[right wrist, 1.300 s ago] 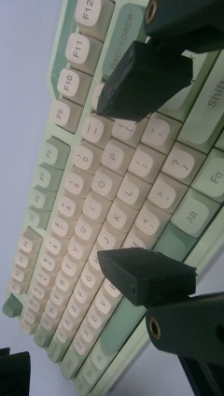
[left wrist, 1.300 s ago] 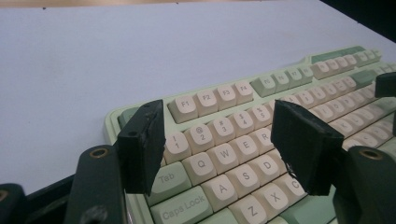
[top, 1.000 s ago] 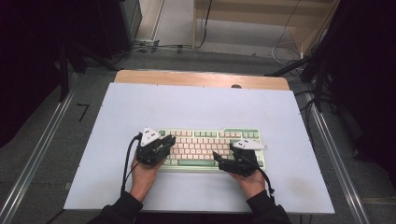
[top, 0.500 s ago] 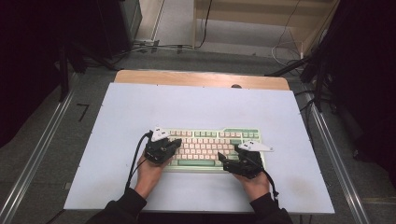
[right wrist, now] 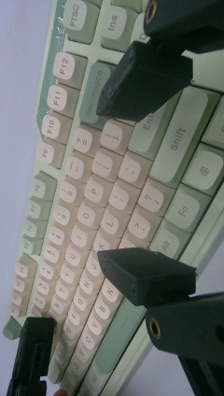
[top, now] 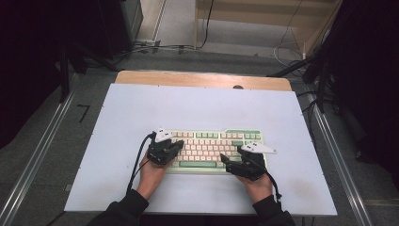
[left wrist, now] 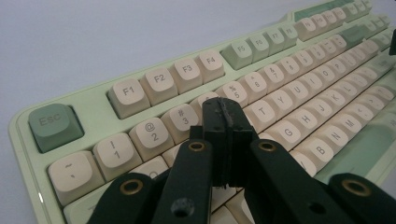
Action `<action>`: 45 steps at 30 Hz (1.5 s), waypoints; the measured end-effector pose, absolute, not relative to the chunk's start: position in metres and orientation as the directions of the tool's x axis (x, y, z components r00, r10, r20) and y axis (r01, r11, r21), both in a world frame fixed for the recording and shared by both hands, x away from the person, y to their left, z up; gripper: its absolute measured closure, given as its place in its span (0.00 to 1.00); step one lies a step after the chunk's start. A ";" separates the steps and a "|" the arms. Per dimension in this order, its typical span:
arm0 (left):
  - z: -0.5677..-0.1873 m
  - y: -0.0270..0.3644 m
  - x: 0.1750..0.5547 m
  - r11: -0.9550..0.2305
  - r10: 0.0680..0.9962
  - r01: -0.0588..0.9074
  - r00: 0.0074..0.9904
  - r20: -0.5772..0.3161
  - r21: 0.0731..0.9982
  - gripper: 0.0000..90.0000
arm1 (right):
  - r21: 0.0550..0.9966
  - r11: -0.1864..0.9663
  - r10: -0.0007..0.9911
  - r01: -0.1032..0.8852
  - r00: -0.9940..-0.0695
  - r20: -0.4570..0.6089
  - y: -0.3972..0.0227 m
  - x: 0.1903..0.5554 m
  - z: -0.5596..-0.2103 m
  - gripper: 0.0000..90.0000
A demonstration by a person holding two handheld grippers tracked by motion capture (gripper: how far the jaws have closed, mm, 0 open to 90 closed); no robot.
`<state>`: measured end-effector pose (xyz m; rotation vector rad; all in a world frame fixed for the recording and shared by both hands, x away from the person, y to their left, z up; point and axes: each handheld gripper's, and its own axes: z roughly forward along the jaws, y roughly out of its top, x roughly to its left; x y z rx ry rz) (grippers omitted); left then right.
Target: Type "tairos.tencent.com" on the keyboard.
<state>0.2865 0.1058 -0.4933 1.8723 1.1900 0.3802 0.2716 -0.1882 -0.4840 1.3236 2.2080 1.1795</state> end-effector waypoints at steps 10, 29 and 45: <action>-0.494 0.102 0.289 -0.192 0.846 0.598 0.503 -0.178 0.778 1.00 | 0.776 0.229 0.844 0.588 -0.517 0.143 -0.191 0.270 -0.483 0.27; -0.482 0.119 0.271 -0.064 0.819 0.546 0.507 -0.269 0.836 0.55 | 0.779 0.242 0.829 0.579 -0.540 0.143 -0.181 0.275 -0.483 0.30; -0.484 0.138 0.255 -0.048 0.855 0.545 0.455 -0.248 0.837 0.52 | 0.778 0.262 0.803 0.572 -0.576 0.153 -0.160 0.282 -0.485 0.48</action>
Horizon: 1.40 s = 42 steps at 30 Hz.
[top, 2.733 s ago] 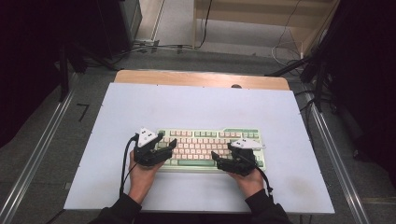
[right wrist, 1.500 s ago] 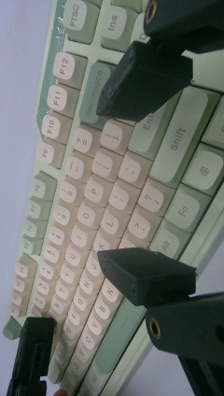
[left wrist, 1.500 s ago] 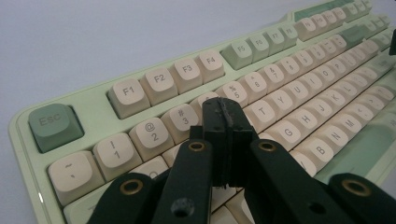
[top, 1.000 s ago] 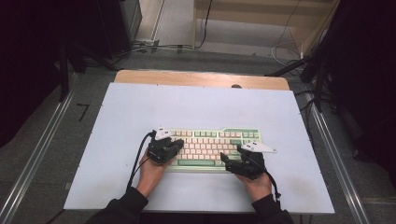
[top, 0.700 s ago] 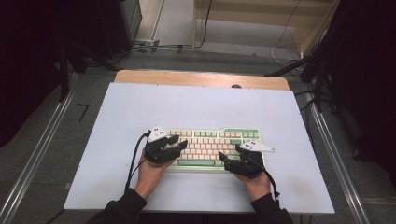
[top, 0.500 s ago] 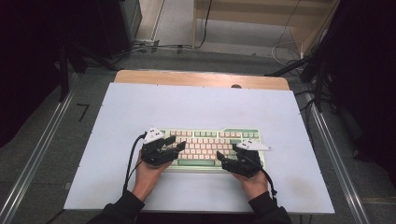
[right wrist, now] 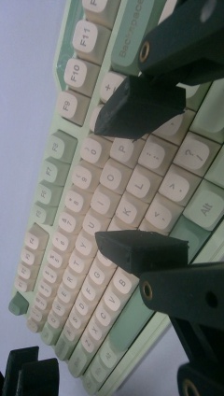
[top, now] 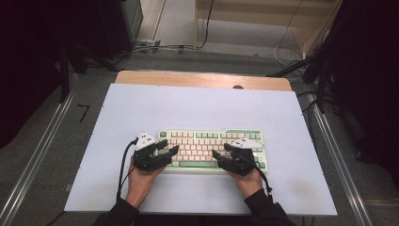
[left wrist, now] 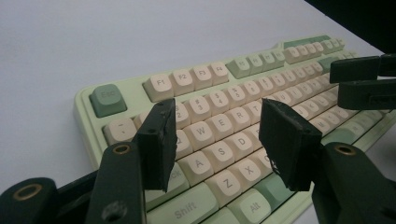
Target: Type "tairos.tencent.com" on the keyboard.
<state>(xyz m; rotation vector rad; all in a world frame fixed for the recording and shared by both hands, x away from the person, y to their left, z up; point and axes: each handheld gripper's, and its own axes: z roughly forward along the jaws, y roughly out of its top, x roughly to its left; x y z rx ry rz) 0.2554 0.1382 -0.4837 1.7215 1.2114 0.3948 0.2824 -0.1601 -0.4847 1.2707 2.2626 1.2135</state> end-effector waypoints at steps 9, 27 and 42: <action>-0.484 0.140 0.253 -0.052 0.864 0.548 0.444 -0.238 0.835 0.52 | 0.782 0.268 0.791 0.563 -0.592 0.156 -0.157 0.282 -0.485 0.67; -0.485 0.149 0.247 -0.041 0.881 0.550 0.415 -0.230 0.834 0.52 | 0.779 0.301 0.749 0.551 -0.641 0.164 -0.146 0.283 -0.487 0.94; -0.487 0.151 0.245 -0.037 0.887 0.555 0.402 -0.228 0.831 0.52 | 0.770 0.354 0.704 0.531 -0.693 0.154 -0.132 0.281 -0.491 0.97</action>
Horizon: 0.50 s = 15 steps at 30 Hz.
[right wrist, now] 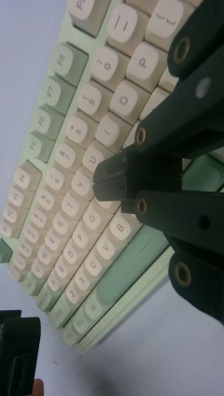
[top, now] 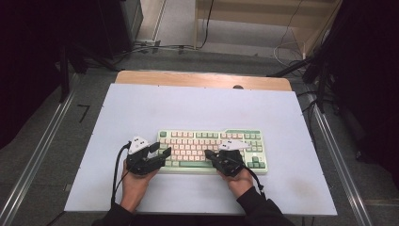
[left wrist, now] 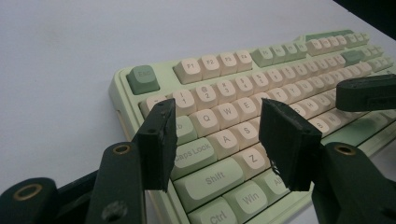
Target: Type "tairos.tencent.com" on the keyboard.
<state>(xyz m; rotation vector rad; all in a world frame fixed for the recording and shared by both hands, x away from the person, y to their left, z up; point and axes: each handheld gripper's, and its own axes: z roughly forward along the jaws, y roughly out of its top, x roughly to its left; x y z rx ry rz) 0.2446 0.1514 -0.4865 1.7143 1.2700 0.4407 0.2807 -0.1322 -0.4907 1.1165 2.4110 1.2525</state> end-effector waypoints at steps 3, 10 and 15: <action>-0.487 0.152 0.244 -0.036 0.889 0.556 0.397 -0.228 0.830 0.52 | 0.768 0.360 0.697 0.529 -0.700 0.155 -0.129 0.281 -0.491 0.97; -0.487 0.154 0.242 -0.032 0.892 0.557 0.391 -0.228 0.830 0.52 | 0.764 0.376 0.687 0.524 -0.711 0.151 -0.124 0.280 -0.493 0.97; -0.487 0.154 0.242 -0.032 0.891 0.557 0.392 -0.228 0.830 0.52 | 0.761 0.379 0.689 0.526 -0.710 0.148 -0.124 0.280 -0.494 0.97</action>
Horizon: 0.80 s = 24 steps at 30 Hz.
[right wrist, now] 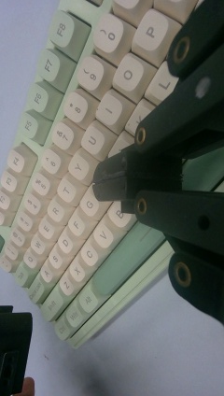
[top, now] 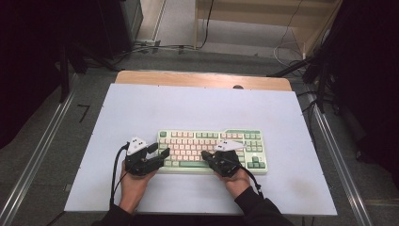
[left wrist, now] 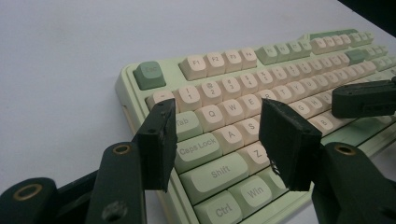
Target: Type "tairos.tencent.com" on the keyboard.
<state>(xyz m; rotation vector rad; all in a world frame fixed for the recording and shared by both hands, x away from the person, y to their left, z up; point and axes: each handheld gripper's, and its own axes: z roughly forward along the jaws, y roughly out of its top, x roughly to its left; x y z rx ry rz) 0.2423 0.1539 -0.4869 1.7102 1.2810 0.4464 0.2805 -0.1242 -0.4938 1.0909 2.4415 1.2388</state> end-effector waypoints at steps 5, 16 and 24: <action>-0.487 0.154 0.243 -0.033 0.891 0.556 0.393 -0.228 0.830 0.52 | 0.762 0.380 0.687 0.525 -0.711 0.148 -0.123 0.280 -0.494 0.97; -0.487 0.152 0.243 -0.039 0.888 0.556 0.399 -0.226 0.830 0.52 | 0.762 0.378 0.688 0.526 -0.710 0.149 -0.124 0.280 -0.496 0.96; -0.486 0.149 0.247 -0.041 0.877 0.544 0.422 -0.231 0.838 0.64 | 0.810 0.311 0.708 0.497 -0.690 0.151 -0.135 0.278 -0.487 0.37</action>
